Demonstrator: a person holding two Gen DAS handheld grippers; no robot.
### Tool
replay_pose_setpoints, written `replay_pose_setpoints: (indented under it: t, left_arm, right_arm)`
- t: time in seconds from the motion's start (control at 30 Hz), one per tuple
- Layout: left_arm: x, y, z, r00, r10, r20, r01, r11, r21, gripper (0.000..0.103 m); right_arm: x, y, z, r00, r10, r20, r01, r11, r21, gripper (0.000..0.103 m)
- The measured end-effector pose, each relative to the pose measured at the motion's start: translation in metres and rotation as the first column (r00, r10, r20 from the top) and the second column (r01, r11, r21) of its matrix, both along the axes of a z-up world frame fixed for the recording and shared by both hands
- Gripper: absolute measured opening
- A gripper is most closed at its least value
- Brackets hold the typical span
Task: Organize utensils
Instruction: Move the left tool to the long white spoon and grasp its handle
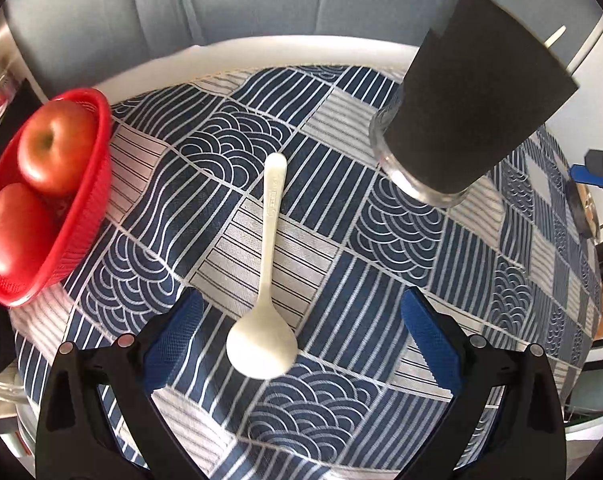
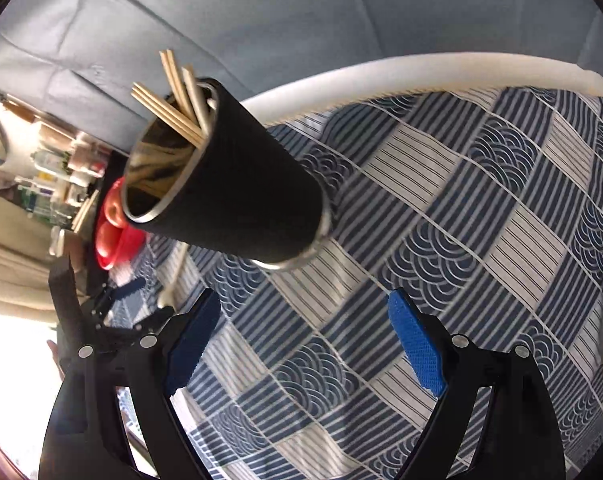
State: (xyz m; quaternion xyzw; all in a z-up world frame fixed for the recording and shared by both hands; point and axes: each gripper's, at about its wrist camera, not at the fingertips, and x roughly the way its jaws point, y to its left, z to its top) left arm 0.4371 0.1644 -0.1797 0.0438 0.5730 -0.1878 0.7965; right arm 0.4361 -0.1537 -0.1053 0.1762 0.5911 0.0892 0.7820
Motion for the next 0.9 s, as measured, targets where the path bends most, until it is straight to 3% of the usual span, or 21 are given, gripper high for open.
replay_pose_setpoints:
  t: [0.1, 0.17, 0.2, 0.23, 0.3, 0.33, 0.6, 0.73, 0.9]
  left_arm:
    - [0.004, -0.001, -0.008, 1.000, -0.001, 0.008, 0.001, 1.000, 0.030, 0.090]
    - [0.007, -0.002, -0.019, 1.000, 0.003, -0.030, -0.001, 0.998, 0.067, 0.055]
    - [0.006, -0.004, -0.021, 1.000, -0.005, -0.007, 0.006, 0.996, 0.094, 0.055]
    - [0.005, -0.007, -0.022, 1.000, -0.023, 0.009, 0.022, 0.992, 0.126, 0.047]
    - [0.006, -0.007, -0.022, 1.000, -0.014, 0.014, 0.012, 0.993, 0.114, 0.012]
    - [0.008, -0.003, -0.023, 1.000, 0.009, -0.010, -0.008, 0.996, 0.088, 0.008]
    - [-0.025, -0.011, -0.014, 0.999, -0.042, -0.033, 0.042, 0.999, -0.017, 0.008]
    - [-0.043, -0.025, -0.012, 0.997, -0.055, -0.055, 0.052, 0.997, -0.051, 0.007]
    - [-0.060, -0.046, -0.011, 0.994, -0.068, -0.086, 0.059, 0.993, -0.104, 0.007]
  right_arm:
    - [-0.003, -0.001, -0.008, 1.000, -0.008, -0.016, 0.008, 1.000, -0.010, 0.081]
    - [-0.005, 0.001, -0.013, 1.000, -0.003, -0.024, 0.003, 1.000, -0.015, 0.081]
    - [-0.005, 0.003, -0.013, 1.000, -0.001, -0.024, 0.001, 1.000, -0.020, 0.081]
    - [-0.006, 0.004, -0.014, 1.000, -0.001, -0.023, 0.000, 1.000, -0.022, 0.081]
    - [-0.006, 0.009, -0.015, 1.000, 0.001, -0.019, -0.001, 1.000, -0.009, 0.081]
    - [-0.006, 0.012, -0.015, 1.000, 0.002, -0.015, -0.002, 1.000, 0.001, 0.081]
    - [-0.006, 0.054, -0.022, 0.996, 0.088, -0.020, -0.086, 0.993, 0.079, 0.081]
    - [-0.008, 0.075, -0.039, 0.991, 0.111, -0.071, -0.100, 0.983, 0.153, 0.081]
    - [-0.018, 0.094, -0.073, 0.979, 0.094, -0.180, -0.039, 0.957, 0.287, 0.079]
